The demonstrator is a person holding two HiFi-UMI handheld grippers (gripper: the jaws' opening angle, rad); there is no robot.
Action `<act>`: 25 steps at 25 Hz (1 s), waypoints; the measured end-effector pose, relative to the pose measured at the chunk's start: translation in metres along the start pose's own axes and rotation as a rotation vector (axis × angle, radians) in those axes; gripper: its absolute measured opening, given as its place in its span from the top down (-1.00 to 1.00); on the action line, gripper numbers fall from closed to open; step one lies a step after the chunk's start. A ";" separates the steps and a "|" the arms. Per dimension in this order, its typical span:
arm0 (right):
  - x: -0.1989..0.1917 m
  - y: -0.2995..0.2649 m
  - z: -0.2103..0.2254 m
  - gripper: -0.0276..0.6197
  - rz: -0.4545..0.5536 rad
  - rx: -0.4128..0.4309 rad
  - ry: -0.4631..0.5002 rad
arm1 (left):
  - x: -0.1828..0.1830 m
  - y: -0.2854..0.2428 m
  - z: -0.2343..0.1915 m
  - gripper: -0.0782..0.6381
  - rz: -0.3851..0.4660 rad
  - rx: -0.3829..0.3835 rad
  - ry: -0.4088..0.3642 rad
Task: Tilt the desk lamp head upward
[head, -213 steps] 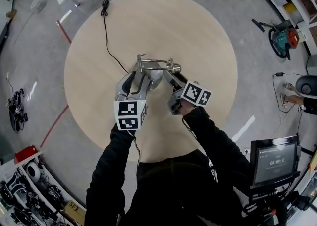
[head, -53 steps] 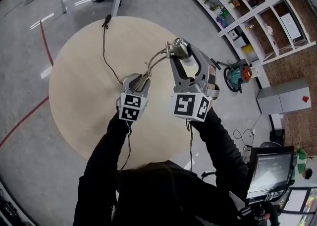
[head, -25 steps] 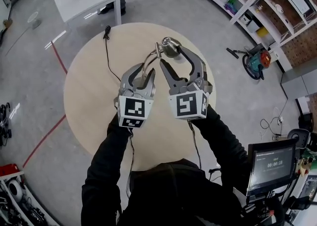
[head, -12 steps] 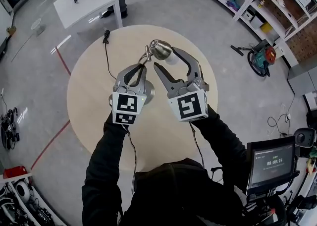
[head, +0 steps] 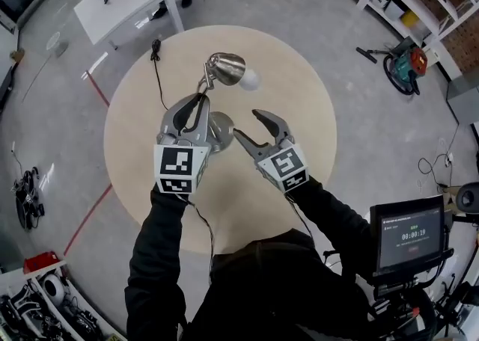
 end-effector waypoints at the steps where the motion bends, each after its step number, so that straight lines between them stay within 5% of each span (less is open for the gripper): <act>1: -0.009 -0.012 -0.009 0.09 -0.024 0.028 -0.008 | 0.002 -0.001 0.000 0.67 -0.002 0.000 0.006; 8: -0.045 -0.092 -0.032 0.09 -0.085 0.113 -0.010 | -0.002 -0.021 -0.004 0.67 -0.018 -0.005 0.020; 15: -0.049 -0.112 -0.037 0.09 -0.086 0.157 0.026 | -0.005 -0.021 -0.003 0.67 0.002 -0.012 0.034; 19: -0.048 -0.109 -0.048 0.53 -0.066 0.147 0.046 | -0.010 -0.011 0.000 0.67 0.009 -0.014 0.025; 25: -0.045 -0.109 -0.048 0.53 -0.075 0.137 0.033 | -0.010 -0.004 -0.005 0.68 0.016 -0.009 0.018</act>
Point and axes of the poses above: the fingertips, and each gripper's own axes: y backward along the fingers, z to its right, x out of its top, the point moved 10 cm from there along y, backward along the fingers, and after that the axes turned 13 degrees about -x, right-handed, at the moved point
